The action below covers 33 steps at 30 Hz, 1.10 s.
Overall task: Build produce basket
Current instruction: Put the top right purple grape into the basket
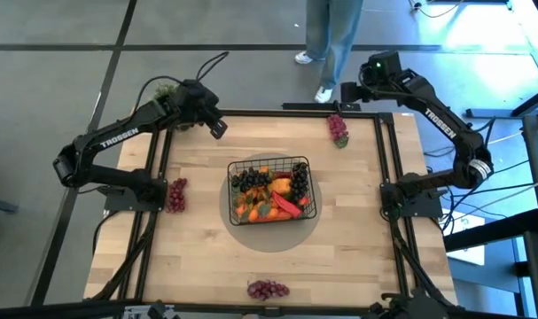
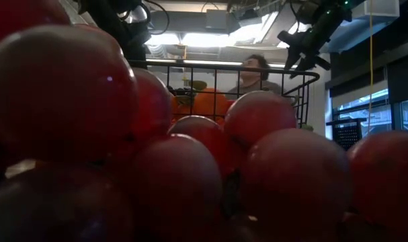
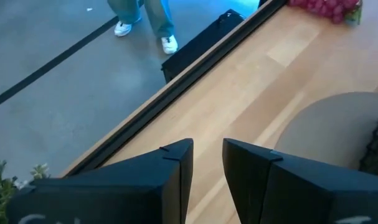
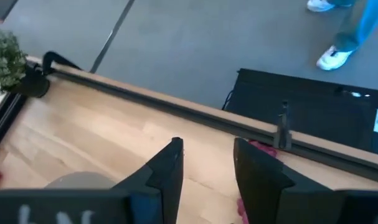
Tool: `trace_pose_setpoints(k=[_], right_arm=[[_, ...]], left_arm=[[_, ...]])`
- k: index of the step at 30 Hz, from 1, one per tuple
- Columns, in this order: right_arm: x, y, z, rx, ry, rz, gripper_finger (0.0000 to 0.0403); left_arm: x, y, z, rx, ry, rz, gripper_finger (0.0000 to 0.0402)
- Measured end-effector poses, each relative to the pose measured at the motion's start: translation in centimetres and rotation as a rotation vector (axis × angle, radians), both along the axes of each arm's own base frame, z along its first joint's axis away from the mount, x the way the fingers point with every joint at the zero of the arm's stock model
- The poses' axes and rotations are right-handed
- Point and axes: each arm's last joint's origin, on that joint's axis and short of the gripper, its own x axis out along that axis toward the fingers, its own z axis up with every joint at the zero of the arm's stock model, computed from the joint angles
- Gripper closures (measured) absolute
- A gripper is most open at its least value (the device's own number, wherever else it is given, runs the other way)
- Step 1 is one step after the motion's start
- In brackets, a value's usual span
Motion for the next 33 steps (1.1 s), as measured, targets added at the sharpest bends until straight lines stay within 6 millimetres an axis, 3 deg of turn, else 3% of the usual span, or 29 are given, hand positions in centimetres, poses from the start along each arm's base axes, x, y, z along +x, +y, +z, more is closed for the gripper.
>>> trace_pose_setpoints(k=[10, 15, 28, 33], right_arm=[[2.0, -0.6, -1.5, 0.047, 0.016, 0.058, 0.0273], [2.2, -1.4, -2.8, 0.108, 0.072, -0.090, 0.0273], [4.0, -4.0, -9.0, 0.327, 0.239, -0.209, 0.0273], [4.2, -5.0, -11.5, 0.414, 0.294, -0.242, 0.0273]], left_arm=[[0.0, 0.0, 0.0, 0.001, -0.004, -0.003, 0.0328], [0.0, 0.0, 0.0, 0.001, -0.004, -0.003, 0.0328], [0.0, 0.0, 0.0, -0.001, -0.005, -0.006, 0.0327], [0.2, -0.2, 0.0, -0.032, -0.027, -0.114, 0.0327]])
